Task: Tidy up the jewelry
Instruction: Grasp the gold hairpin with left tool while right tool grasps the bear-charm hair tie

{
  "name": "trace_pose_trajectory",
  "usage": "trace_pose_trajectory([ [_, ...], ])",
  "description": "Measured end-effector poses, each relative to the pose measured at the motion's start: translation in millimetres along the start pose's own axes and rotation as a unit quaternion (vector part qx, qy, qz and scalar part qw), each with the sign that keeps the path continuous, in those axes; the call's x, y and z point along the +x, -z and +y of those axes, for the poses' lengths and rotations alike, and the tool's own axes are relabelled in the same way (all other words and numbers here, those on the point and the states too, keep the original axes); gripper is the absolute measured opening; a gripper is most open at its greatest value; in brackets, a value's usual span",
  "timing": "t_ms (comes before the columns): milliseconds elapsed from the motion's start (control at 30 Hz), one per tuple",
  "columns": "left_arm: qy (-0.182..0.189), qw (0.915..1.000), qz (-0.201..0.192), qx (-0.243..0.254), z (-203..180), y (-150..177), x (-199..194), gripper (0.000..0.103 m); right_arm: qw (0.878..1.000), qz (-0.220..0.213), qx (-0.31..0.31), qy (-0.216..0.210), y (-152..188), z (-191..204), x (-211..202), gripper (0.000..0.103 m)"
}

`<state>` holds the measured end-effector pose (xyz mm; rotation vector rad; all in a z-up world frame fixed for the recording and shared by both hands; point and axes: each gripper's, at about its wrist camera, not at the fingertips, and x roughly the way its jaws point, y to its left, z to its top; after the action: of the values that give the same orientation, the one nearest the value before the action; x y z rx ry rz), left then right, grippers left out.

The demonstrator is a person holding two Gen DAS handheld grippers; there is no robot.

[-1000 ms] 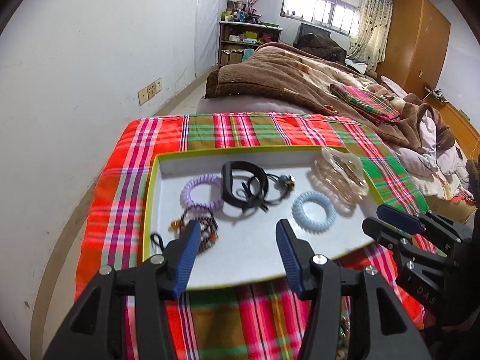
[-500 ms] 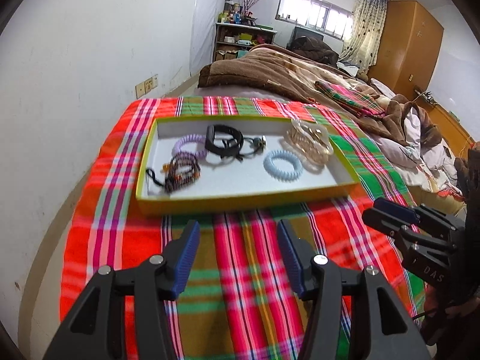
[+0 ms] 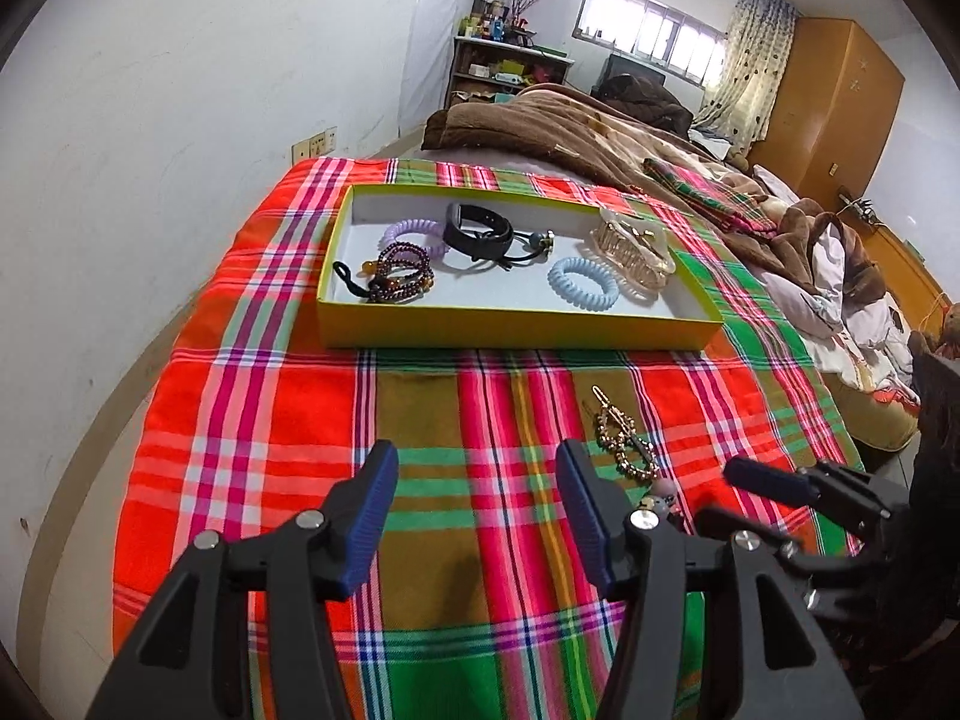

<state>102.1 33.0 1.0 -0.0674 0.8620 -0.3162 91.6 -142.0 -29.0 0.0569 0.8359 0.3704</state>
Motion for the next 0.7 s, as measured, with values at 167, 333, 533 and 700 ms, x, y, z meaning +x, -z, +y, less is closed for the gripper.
trace_pose_trajectory([
  [167, -0.001, 1.0000, -0.001, -0.005, 4, 2, -3, 0.057, 0.999, 0.019, -0.024, 0.007, 5, 16, 12, 0.049],
  [333, 0.000, 1.0000, 0.001, -0.006, 7, 4, -3, 0.057, 0.998, 0.033, -0.038, 0.025, 8, 22, 22, 0.048],
  [533, 0.001, 1.0000, 0.001, -0.009, 8, 4, -3, 0.057, 0.997, 0.037, -0.055, 0.046, 9, 28, 26, 0.047],
  [700, 0.000, 1.0000, 0.003, -0.008, 7, 4, -2, 0.057, 0.996, 0.035, -0.057, 0.055, 9, 28, 24, 0.031],
])
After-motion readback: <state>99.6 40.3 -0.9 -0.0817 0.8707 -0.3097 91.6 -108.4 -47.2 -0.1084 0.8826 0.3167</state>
